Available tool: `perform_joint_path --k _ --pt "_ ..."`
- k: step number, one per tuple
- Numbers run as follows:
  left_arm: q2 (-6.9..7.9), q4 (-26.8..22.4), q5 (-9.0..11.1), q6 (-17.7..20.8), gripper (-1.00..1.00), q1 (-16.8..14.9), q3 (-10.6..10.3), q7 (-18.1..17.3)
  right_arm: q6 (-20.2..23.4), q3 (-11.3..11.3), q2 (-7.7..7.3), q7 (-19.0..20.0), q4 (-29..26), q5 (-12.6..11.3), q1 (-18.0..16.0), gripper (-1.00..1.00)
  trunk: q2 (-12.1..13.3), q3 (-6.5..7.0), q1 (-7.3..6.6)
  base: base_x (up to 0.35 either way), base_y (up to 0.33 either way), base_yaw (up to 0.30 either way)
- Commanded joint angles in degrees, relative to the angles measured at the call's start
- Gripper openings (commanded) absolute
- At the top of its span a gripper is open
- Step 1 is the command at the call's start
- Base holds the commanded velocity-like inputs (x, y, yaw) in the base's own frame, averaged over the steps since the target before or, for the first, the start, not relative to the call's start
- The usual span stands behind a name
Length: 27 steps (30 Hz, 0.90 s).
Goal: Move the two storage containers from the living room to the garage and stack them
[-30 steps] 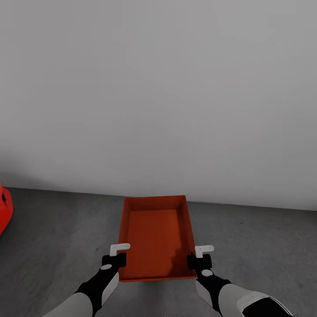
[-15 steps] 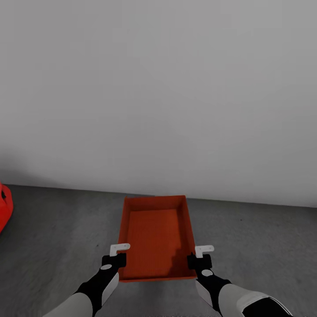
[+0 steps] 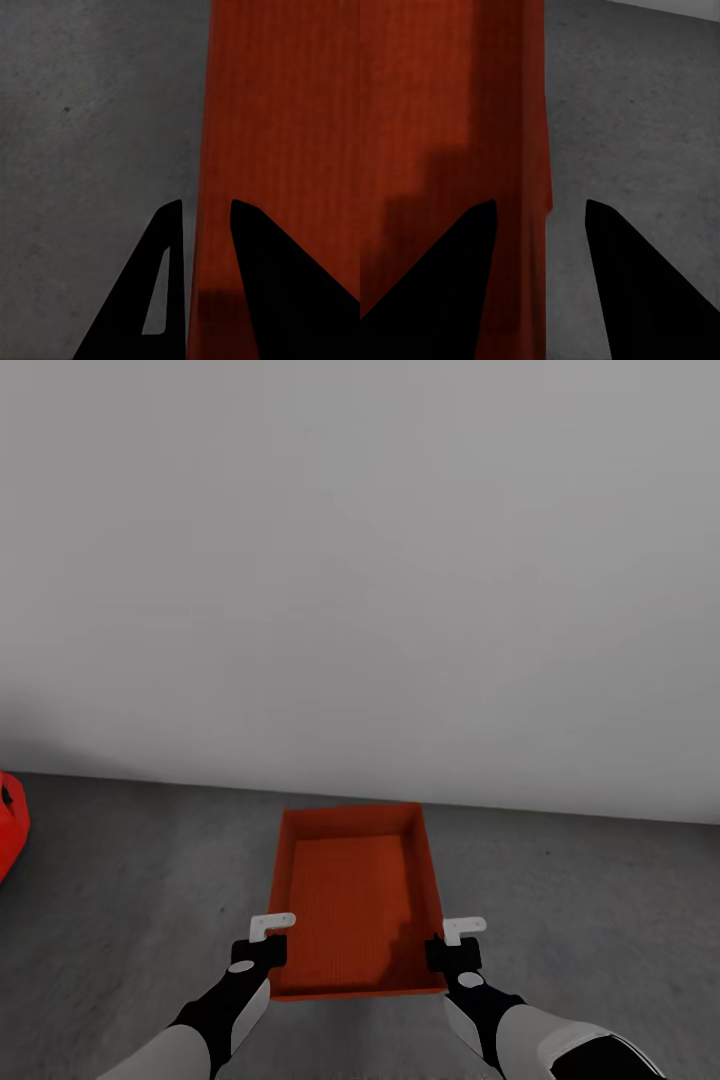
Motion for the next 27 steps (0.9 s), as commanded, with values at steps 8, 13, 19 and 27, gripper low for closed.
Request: perform_joint_path --k 8,13,19,27 --pt "1.03 0.07 0.96 -0.02 -1.00 0.01 -0.33 0.56 -4.58 -2.10 0.05 0.51 -0.16 1.24 -0.06 -1.00 -0.05 -0.81 0.00 0.000 0.000 0.000" --pt "1.03 0.07 0.89 -0.04 -1.00 0.01 -0.33 0.56 -4.58 -2.08 0.05 0.51 -0.16 1.24 -0.06 -1.00 -0.05 -1.28 0.00 0.000 0.000 0.000" --pt "1.03 0.07 0.89 -0.06 -1.00 0.01 -0.33 0.56 -4.58 -2.08 0.05 0.51 -0.16 1.24 -0.06 -1.00 -0.05 -1.84 0.00 0.000 0.000 0.000" --pt "1.05 0.05 0.95 -0.05 -1.00 0.01 -0.33 0.56 -4.63 -2.11 0.08 0.51 -0.16 1.25 -0.06 -1.00 -0.05 -2.47 0.00 0.013 0.000 0.000"
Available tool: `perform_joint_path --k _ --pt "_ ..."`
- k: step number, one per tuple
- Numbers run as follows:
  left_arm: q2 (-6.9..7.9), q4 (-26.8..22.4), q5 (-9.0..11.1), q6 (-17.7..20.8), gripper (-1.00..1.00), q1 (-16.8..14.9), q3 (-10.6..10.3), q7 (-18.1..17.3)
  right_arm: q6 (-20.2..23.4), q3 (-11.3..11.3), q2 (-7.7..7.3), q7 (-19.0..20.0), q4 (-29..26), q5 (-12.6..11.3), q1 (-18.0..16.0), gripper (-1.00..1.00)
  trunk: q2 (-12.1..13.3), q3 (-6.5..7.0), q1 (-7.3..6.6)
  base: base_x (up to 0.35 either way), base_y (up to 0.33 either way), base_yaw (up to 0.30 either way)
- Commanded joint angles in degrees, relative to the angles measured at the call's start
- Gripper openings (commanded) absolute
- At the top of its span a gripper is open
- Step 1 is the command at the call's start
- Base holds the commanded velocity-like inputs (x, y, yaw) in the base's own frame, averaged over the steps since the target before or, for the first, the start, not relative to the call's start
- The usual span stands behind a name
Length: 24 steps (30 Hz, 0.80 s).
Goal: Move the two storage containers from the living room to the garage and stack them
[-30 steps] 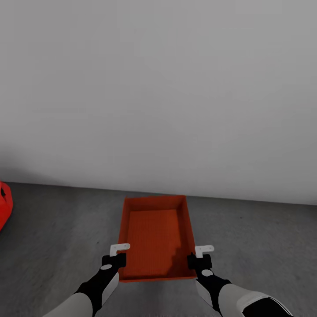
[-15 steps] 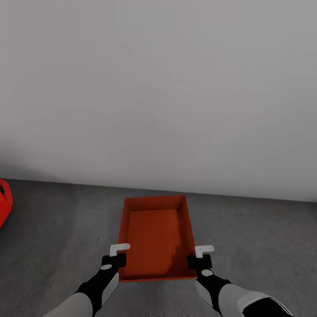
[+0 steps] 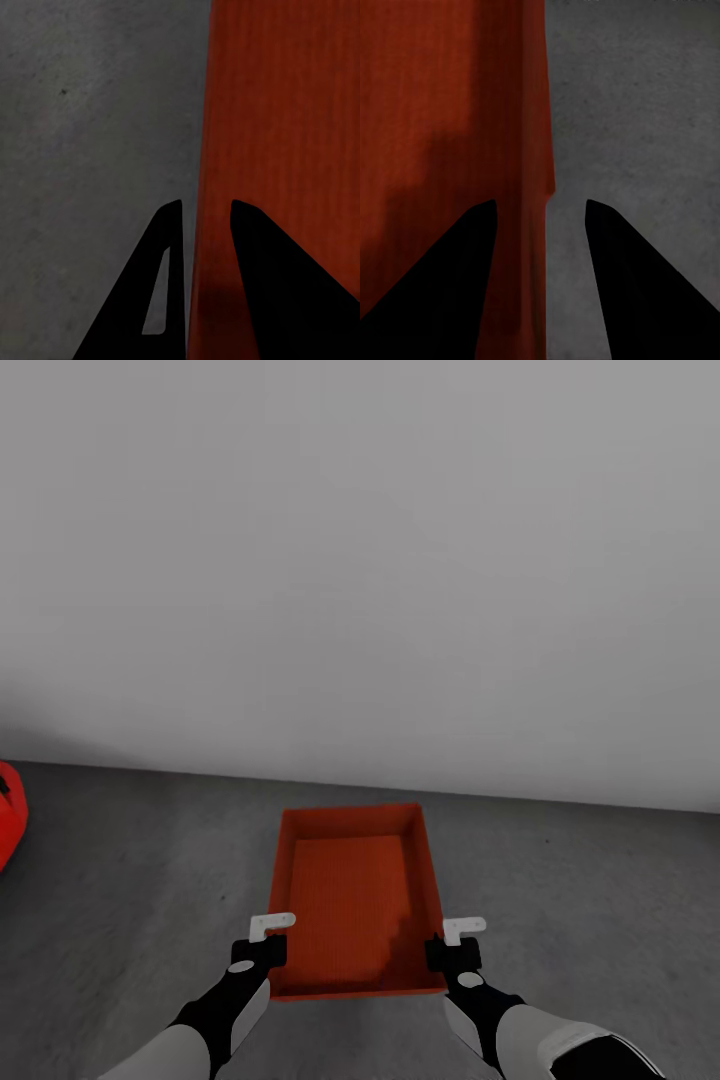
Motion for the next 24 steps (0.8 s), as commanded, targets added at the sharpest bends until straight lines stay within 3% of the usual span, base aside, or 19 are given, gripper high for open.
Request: perform_joint_path --k 1,24 --pt "1.03 0.09 0.95 -0.04 -1.00 0.01 -0.30 0.58 -4.61 -2.09 0.07 0.58 -0.16 1.23 -0.06 -1.00 -0.05 -0.08 0.01 0.098 0.000 0.000" --pt "1.08 0.10 0.95 -0.06 -1.00 0.01 -0.30 0.58 -4.67 -2.13 0.09 0.58 -0.16 1.20 -0.06 -1.00 -0.05 -0.13 0.01 0.291 0.000 0.000"
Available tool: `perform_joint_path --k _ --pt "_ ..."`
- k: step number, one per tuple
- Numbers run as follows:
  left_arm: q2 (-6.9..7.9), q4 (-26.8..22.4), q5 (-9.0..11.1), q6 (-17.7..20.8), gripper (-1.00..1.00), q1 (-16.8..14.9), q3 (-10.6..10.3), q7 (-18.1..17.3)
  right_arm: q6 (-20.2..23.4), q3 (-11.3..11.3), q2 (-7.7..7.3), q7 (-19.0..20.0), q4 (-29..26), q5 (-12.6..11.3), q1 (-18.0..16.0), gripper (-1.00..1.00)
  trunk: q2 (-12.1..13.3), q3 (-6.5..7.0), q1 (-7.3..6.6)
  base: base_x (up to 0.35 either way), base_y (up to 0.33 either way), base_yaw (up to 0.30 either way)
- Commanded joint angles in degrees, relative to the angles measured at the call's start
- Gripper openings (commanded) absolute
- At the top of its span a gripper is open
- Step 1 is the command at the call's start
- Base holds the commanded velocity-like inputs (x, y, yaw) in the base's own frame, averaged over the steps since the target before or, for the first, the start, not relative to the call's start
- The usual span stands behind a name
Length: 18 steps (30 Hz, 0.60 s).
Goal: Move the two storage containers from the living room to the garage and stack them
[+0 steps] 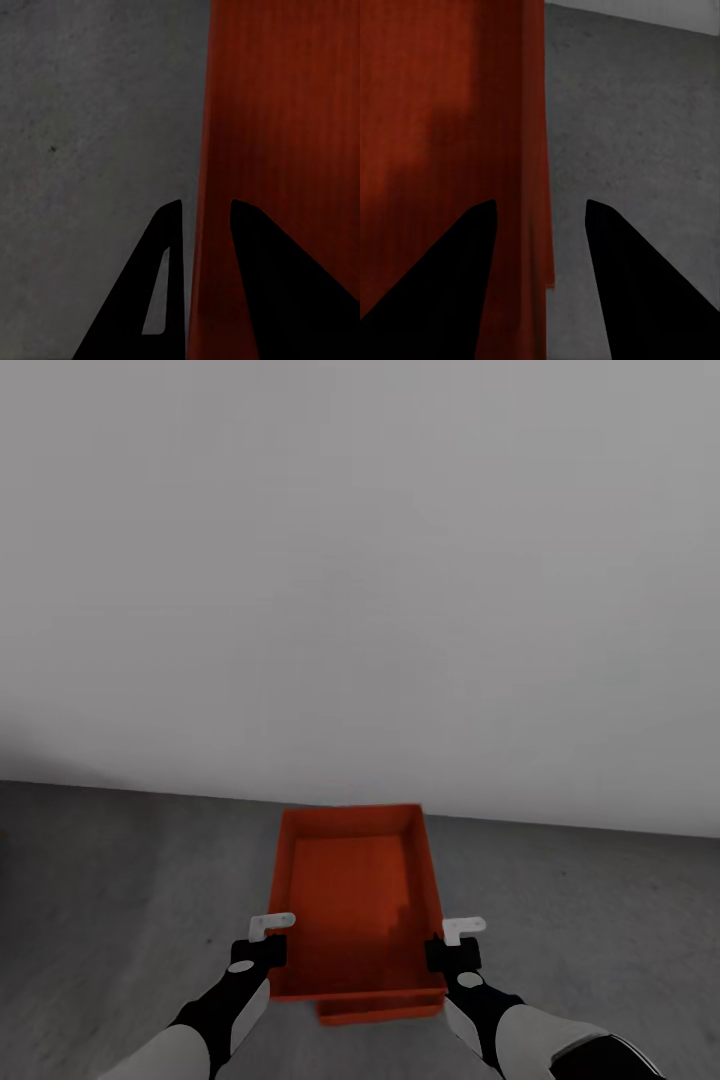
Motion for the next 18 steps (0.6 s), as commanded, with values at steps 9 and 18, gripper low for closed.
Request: perform_joint_path --k 9,18 --pt "1.08 0.09 0.92 -0.05 -1.00 0.01 -0.27 0.60 -4.91 -2.16 0.06 0.65 -0.08 1.19 -0.06 -1.00 -0.04 -0.06 0.04 0.122 0.000 0.000" --pt "1.05 0.09 0.92 -0.05 -1.00 0.01 -0.27 0.59 -4.86 -2.16 -0.01 0.65 -0.07 1.19 -0.06 -1.00 -0.04 -0.19 0.04 0.003 0.000 0.043"
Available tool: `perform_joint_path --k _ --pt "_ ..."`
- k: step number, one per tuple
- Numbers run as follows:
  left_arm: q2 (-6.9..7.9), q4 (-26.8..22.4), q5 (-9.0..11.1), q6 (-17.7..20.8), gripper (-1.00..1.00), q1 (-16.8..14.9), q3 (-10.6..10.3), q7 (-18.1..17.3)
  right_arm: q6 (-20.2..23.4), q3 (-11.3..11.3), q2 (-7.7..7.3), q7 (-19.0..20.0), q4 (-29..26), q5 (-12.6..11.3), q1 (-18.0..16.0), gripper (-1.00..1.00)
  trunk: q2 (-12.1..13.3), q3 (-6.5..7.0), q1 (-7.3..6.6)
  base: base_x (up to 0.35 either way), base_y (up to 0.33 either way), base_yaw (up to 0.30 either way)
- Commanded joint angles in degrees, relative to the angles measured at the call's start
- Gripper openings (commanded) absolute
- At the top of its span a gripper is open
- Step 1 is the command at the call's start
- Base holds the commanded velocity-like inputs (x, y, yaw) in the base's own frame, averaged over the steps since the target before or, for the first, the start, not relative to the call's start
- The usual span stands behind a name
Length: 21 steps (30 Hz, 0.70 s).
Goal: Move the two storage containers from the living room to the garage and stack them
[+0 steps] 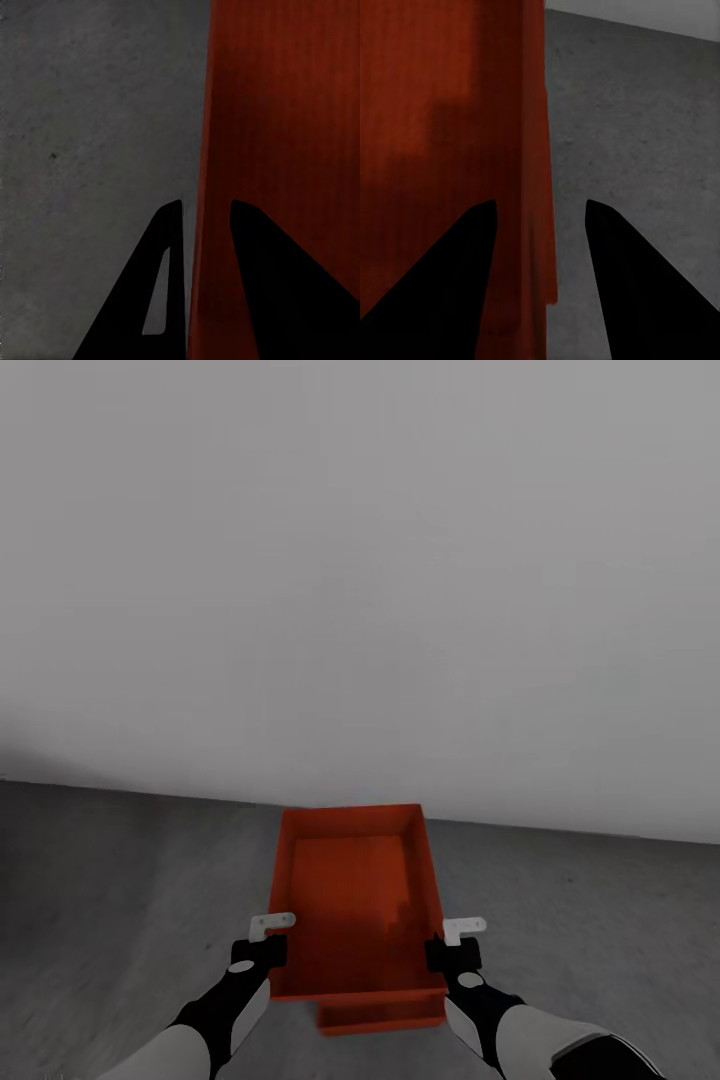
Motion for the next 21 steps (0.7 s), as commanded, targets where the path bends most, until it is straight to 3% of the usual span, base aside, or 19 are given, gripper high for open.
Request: perform_joint_path --k 1,7,15,21 --pt "1.12 0.10 1.02 -0.05 -1.00 0.00 -0.32 0.55 -4.75 -2.12 0.04 0.49 -0.16 1.29 -0.06 -1.00 -0.05 -0.08 0.00 0.000 0.000 0.164" --pt "1.08 0.10 1.02 -0.05 -1.00 0.00 -0.32 0.55 -4.79 -2.12 0.04 0.49 -0.14 1.29 -0.06 -1.00 -0.05 -0.14 0.00 0.000 0.000 0.184" --pt "1.06 0.10 1.05 0.02 -1.00 0.00 -0.28 0.55 -4.80 -2.12 0.04 0.49 -0.11 1.29 -0.06 -1.00 -0.05 -0.14 0.00 -0.002 -0.010 0.022" --pt "1.03 0.10 1.04 -0.03 -1.00 0.00 -0.23 0.55 -4.80 -2.12 0.04 0.49 -0.11 1.29 -0.06 -1.00 -0.05 -0.14 0.00 -0.055 -0.165 0.001"
